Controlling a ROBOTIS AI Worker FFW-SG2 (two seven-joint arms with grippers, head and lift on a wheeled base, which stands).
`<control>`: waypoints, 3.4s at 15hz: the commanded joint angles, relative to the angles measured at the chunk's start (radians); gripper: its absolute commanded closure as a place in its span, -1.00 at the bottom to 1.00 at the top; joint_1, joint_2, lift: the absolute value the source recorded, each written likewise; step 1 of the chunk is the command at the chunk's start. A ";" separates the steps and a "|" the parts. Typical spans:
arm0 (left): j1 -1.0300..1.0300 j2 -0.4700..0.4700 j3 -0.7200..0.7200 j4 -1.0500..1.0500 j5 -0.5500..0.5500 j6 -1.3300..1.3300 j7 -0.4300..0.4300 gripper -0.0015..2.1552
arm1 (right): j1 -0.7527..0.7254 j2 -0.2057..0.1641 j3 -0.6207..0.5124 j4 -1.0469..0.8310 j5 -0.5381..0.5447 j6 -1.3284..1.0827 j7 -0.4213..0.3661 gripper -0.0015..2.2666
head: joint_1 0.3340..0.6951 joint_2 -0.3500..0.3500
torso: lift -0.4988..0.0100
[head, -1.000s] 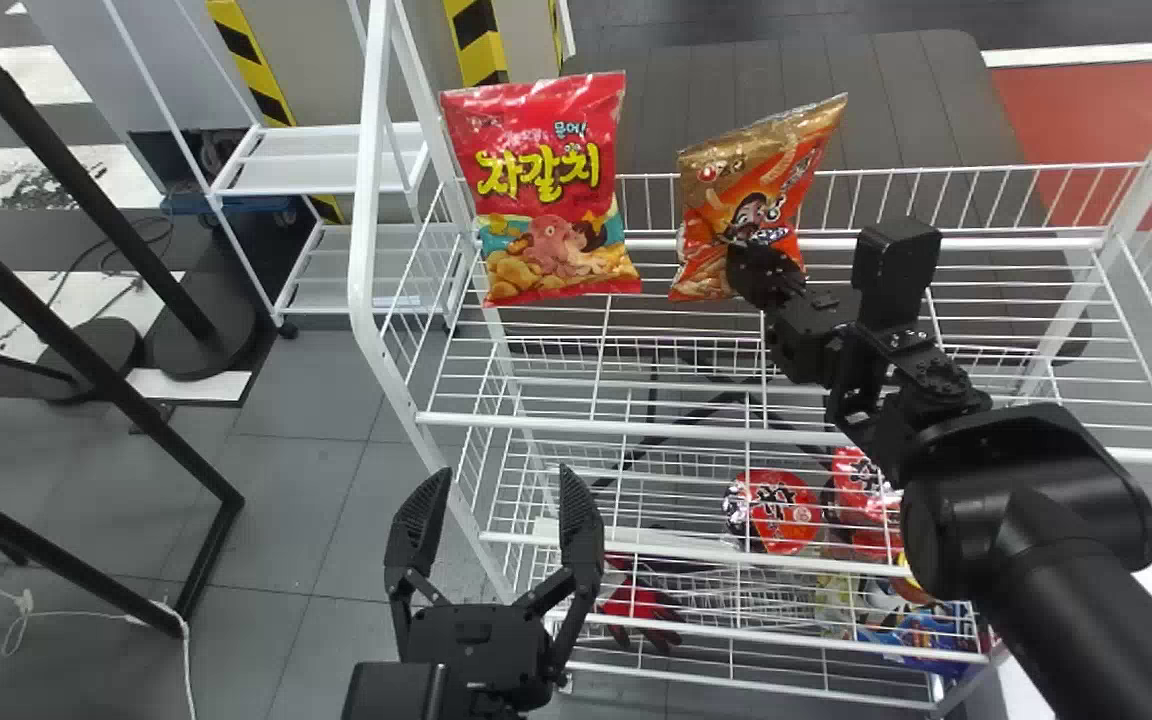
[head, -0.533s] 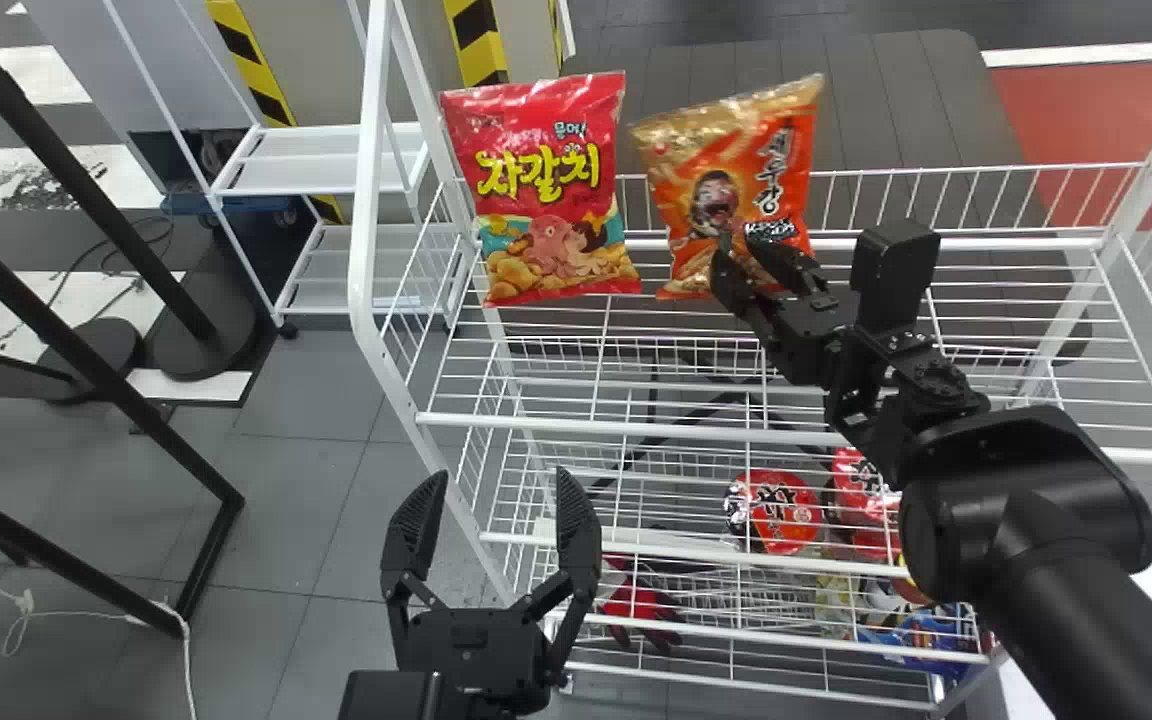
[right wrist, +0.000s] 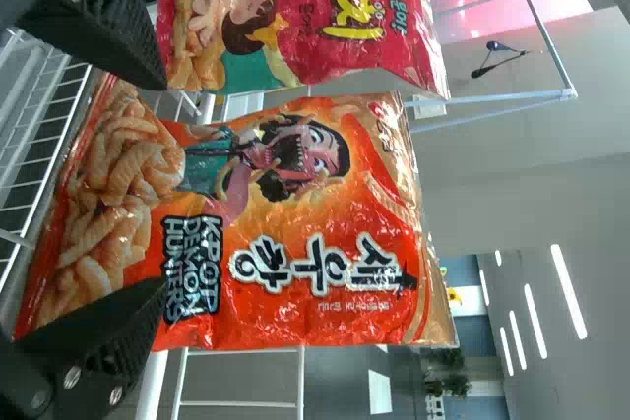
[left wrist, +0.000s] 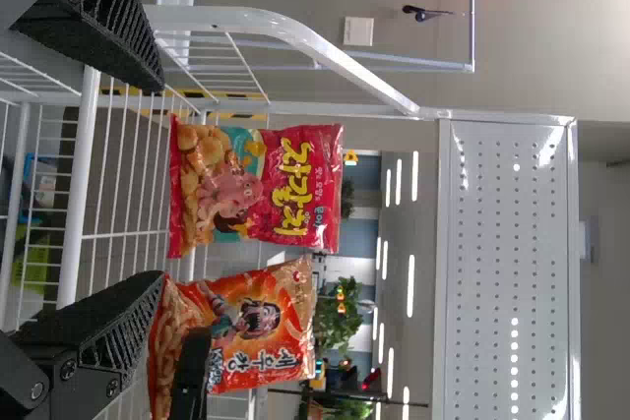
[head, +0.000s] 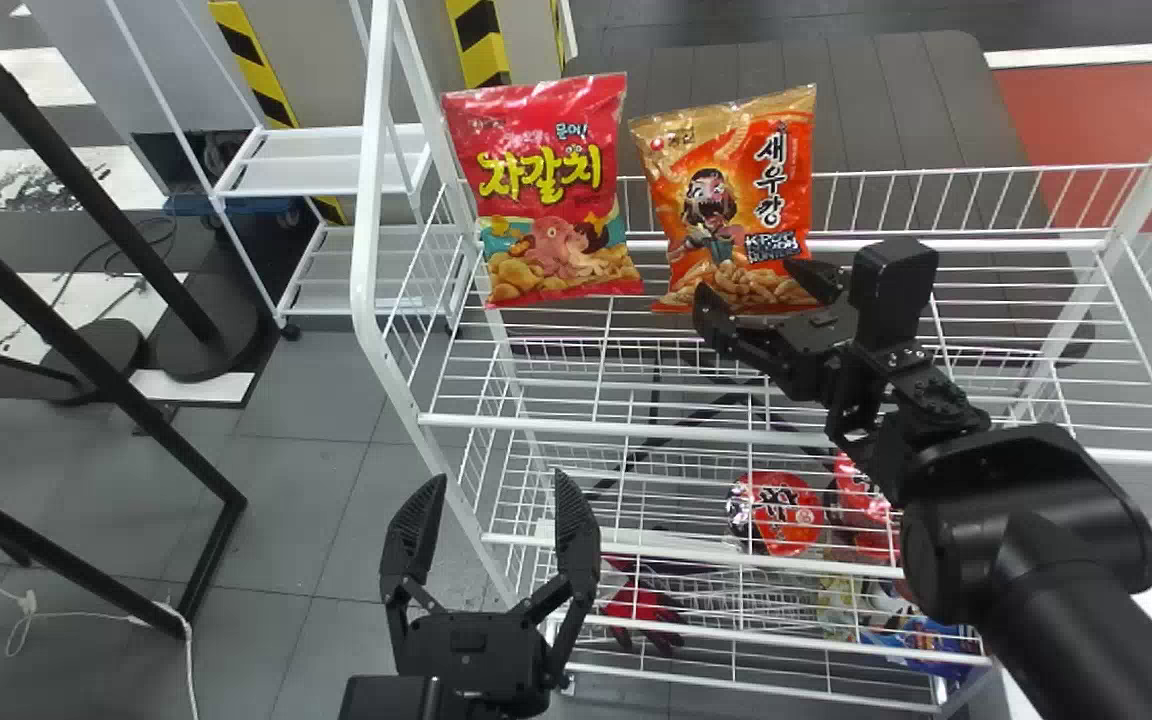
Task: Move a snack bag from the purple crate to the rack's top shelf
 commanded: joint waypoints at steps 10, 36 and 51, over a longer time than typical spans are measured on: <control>0.000 0.000 0.011 -0.003 0.008 -0.012 0.000 -0.86 | 0.204 0.004 0.017 -0.344 0.070 -0.023 0.026 -0.96 | 1.00 0.65 | 0.96; 0.060 0.003 0.032 -0.130 0.020 0.090 -0.077 -0.85 | 1.092 -0.092 -0.489 -1.003 -0.065 -0.222 0.108 -0.95 | 1.00 -0.38 | 0.96; 0.129 0.002 -0.043 -0.299 -0.112 0.304 -0.035 -0.85 | 1.123 -0.084 -0.432 -1.141 -0.051 -0.106 0.054 -0.93 | 1.00 -0.44 | 0.96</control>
